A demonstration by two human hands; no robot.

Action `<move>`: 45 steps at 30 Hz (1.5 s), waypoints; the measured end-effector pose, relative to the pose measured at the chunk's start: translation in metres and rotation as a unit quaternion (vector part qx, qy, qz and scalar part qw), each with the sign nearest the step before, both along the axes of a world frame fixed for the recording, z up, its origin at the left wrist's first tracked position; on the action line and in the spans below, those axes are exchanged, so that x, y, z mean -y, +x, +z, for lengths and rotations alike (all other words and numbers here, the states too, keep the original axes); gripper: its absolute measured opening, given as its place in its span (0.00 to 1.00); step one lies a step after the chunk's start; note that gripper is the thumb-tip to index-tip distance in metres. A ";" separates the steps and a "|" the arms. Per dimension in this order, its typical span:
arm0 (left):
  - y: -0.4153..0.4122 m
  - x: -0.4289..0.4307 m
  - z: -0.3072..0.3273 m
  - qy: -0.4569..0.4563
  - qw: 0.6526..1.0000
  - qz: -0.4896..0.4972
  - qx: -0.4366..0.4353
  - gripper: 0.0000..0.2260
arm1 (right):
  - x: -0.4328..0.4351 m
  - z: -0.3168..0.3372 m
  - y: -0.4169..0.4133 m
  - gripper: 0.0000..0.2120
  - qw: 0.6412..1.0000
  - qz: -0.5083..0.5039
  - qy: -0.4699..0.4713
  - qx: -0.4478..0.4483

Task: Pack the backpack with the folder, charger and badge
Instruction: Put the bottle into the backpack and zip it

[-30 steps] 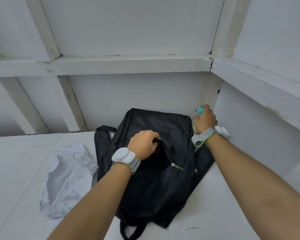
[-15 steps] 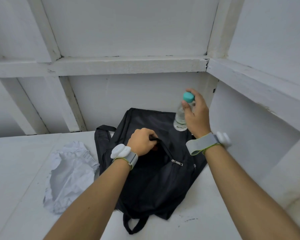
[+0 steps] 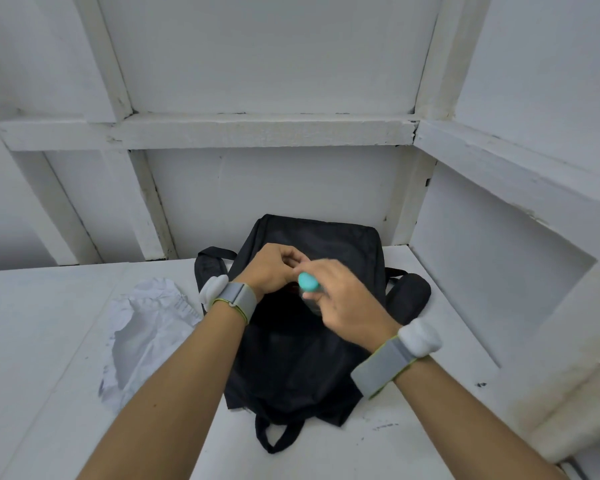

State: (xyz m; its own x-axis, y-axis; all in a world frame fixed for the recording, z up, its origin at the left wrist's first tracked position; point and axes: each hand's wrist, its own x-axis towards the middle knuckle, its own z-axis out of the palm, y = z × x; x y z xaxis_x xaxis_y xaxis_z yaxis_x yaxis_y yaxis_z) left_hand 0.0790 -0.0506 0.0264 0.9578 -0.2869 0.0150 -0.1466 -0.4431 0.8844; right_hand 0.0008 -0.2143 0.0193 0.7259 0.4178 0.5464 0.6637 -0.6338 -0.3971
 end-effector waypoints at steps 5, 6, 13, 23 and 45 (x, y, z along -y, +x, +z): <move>-0.011 0.002 0.007 -0.037 0.998 0.042 -0.001 0.11 | -0.003 -0.029 -0.001 0.18 0.970 -0.095 -0.218 0.055; -0.015 0.004 0.008 -0.043 0.998 0.044 -0.002 0.11 | -0.005 -0.028 -0.001 0.18 0.959 -0.121 -0.255 0.027; -0.028 0.007 -0.001 -0.081 0.991 0.110 0.000 0.10 | -0.034 -0.016 0.015 0.15 0.887 -0.182 -0.411 -0.105; -0.046 0.000 -0.021 -0.090 0.993 0.079 -0.009 0.11 | -0.018 -0.018 0.008 0.18 0.932 -0.103 -0.322 -0.130; -0.086 0.094 -0.075 0.373 0.904 -0.032 0.207 0.13 | 0.078 -0.050 0.014 0.26 0.779 -0.403 0.249 -0.412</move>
